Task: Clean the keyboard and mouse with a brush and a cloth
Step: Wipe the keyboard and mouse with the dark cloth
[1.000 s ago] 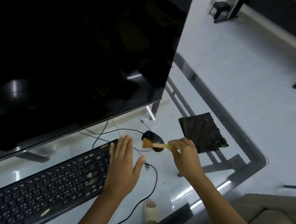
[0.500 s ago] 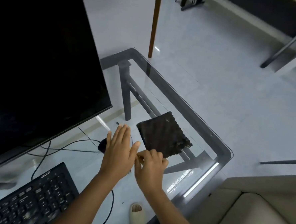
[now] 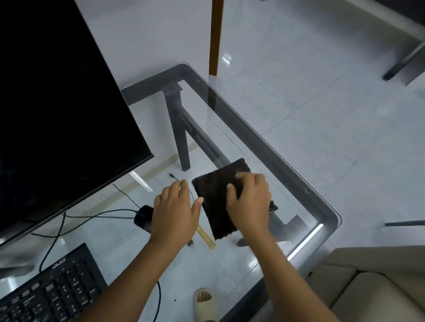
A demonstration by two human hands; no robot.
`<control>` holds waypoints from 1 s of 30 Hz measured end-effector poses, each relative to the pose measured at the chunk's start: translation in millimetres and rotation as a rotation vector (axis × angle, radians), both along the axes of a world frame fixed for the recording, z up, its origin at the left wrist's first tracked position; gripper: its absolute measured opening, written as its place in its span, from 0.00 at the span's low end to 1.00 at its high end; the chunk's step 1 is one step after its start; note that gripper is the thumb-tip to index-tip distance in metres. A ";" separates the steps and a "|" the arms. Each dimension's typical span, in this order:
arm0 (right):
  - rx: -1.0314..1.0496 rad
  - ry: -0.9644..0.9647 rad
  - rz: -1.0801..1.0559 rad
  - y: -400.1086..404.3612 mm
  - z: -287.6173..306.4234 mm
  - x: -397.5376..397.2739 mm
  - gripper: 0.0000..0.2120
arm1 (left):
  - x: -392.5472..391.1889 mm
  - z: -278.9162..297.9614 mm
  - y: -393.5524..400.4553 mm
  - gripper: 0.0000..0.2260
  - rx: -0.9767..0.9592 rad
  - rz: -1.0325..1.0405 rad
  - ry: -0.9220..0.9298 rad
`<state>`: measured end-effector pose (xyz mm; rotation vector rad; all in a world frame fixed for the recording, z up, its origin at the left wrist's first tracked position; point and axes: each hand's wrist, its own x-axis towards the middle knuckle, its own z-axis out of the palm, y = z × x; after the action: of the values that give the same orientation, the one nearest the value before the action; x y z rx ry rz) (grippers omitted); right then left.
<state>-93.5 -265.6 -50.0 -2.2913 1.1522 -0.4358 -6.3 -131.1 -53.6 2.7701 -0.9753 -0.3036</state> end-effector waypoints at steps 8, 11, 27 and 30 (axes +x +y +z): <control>0.086 0.437 -0.007 -42.5 -3.9 17.3 0.21 | -3.9 -2.7 -40.8 0.19 0.132 0.022 -0.117; 0.127 0.432 0.022 -39.2 -6.7 12.6 0.16 | -6.2 -1.1 -43.4 0.13 0.042 0.006 -0.116; 0.308 0.097 0.506 164.5 95.7 32.1 0.25 | -0.9 83.2 201.1 0.10 -0.434 0.515 0.140; 0.269 0.089 0.698 243.1 91.3 37.8 0.28 | -12.2 81.4 288.0 0.10 -0.376 0.625 0.146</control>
<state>-55.7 -22.4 41.2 -2.2979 0.3564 0.0852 -18.5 156.8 27.8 2.4935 -0.0872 -0.1915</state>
